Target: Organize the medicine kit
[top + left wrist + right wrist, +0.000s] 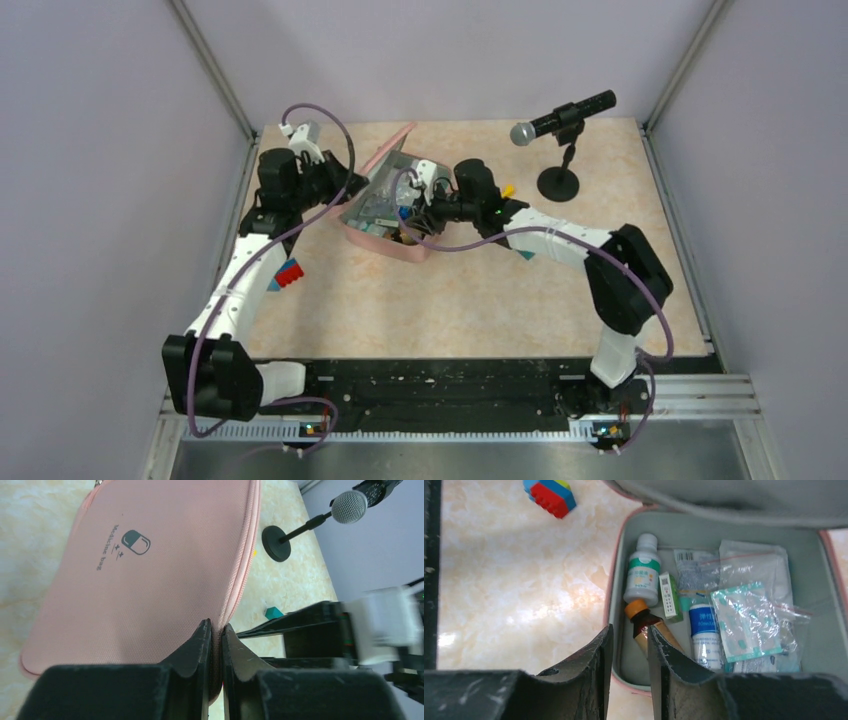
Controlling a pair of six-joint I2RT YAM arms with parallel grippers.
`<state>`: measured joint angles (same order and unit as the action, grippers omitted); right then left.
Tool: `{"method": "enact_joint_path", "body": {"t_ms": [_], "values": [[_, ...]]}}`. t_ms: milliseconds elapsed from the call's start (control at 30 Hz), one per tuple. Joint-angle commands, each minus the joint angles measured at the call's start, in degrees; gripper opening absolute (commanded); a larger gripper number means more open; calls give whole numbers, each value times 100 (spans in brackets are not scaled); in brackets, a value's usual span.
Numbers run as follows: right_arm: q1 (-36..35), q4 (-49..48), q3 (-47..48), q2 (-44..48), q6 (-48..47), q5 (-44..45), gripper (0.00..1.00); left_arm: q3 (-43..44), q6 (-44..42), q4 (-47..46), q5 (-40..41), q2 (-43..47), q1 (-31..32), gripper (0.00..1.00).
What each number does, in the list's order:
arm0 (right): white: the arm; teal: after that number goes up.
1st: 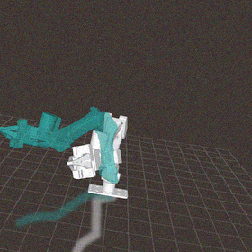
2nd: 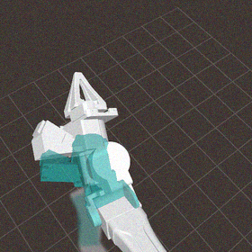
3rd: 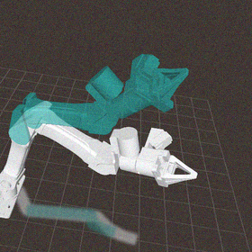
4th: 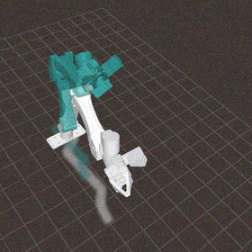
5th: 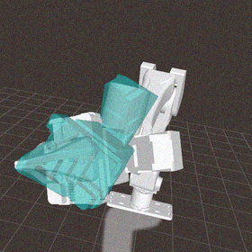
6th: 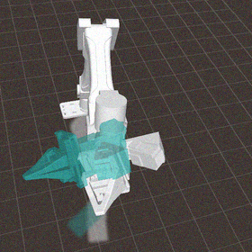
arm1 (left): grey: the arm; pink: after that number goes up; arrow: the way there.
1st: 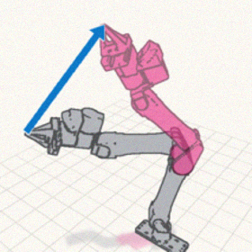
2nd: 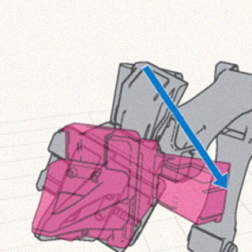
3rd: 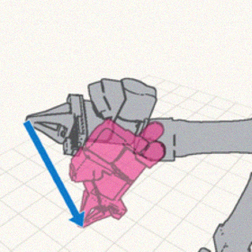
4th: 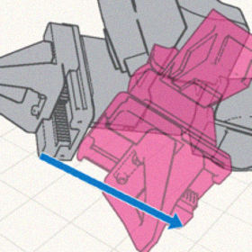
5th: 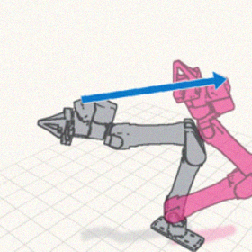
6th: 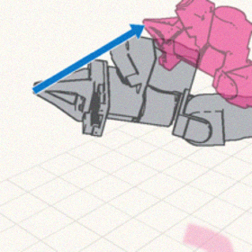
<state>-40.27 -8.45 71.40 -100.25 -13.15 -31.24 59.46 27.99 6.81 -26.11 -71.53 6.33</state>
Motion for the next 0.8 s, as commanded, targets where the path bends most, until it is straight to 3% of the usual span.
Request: {"method": "enact_joint_path", "body": {"t_ms": [0,367,767], "values": [[-10,-636,451,-633,-490,-79,30,316,-24,547,-377,-31,-315,0],[-69,411,1737,-1939,-1877,-239,26,444,182,426,-983,-135,-598,0],[-120,1495,2517,-2608,-2257,-504,35,429,251,378,-830,-192,-846,0]]}}
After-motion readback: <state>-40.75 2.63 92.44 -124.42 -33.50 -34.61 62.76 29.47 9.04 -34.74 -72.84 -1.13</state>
